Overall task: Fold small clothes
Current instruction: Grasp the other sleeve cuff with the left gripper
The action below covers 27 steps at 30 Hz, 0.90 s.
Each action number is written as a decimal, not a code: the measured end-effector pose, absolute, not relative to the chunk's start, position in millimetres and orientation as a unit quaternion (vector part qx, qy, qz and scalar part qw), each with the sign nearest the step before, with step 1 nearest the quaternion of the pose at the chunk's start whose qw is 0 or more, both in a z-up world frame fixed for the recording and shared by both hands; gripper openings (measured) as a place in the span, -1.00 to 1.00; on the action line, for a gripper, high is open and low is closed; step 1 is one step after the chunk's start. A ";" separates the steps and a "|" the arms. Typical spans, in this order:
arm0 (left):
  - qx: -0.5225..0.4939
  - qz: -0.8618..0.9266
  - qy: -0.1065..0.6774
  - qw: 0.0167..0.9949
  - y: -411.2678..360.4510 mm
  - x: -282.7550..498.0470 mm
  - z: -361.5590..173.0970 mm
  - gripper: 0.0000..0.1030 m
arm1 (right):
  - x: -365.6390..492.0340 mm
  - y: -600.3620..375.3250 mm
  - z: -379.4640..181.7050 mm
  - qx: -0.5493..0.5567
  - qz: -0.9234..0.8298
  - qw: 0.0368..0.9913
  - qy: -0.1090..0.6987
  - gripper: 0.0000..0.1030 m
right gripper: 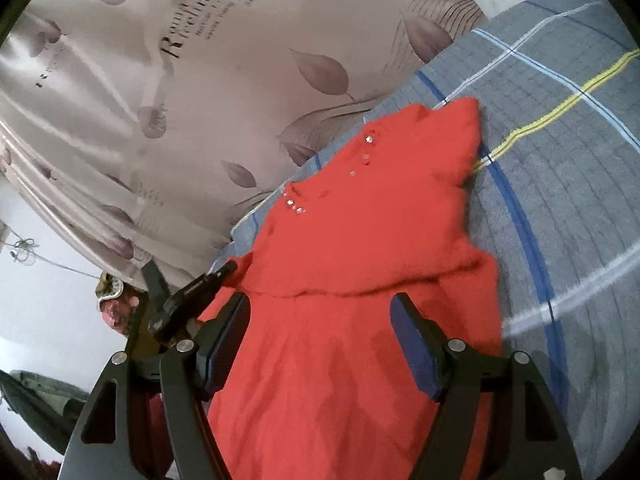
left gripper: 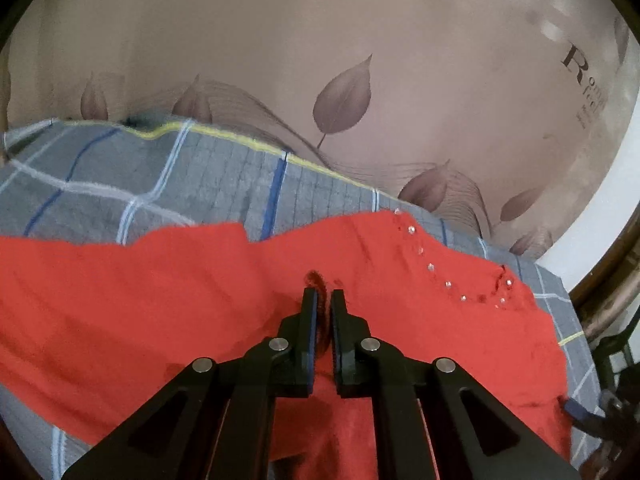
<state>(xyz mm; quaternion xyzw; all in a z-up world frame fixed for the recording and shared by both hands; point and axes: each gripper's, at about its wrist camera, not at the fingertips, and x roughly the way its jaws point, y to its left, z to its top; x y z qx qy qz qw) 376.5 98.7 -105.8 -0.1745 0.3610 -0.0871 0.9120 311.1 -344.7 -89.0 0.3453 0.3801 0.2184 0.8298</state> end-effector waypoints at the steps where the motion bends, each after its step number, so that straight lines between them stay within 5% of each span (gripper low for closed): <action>1: -0.181 -0.088 0.365 0.909 99.5 377.1 -108.0 -0.81 | 316.9 -345.2 -90.9 0.344 0.208 0.831 0.384 0.37; 5: -0.195 -0.081 0.367 0.906 102.4 377.0 -112.8 -0.61 | 320.8 -364.8 -87.0 0.310 0.071 0.874 0.367 0.07; 12: -0.196 -0.068 0.367 0.907 106.5 370.5 -107.6 -0.27 | 308.5 -385.7 -83.2 0.290 -0.012 0.883 0.368 0.06; 14: -0.194 -0.052 0.357 0.912 116.2 358.5 -95.9 -0.02 | 294.3 -385.4 -72.8 0.295 0.000 0.890 0.347 0.06; 16: -0.198 -0.029 0.339 0.919 133.7 338.7 -81.1 0.48 | 284.2 -376.9 -61.1 0.285 0.037 0.898 0.333 0.08; 18: -0.212 -0.003 0.309 0.927 160.0 313.2 -68.6 0.61 | 274.4 -356.6 -53.2 0.254 0.072 0.905 0.332 0.23; 20: -0.226 0.025 0.299 0.927 190.0 292.4 -63.3 0.64 | 264.8 -330.8 -52.4 0.220 0.103 0.909 0.339 0.44; 27: -0.353 0.128 0.308 0.874 339.4 248.8 -89.4 0.64 | 252.1 -271.2 -70.0 0.126 0.154 0.904 0.380 0.44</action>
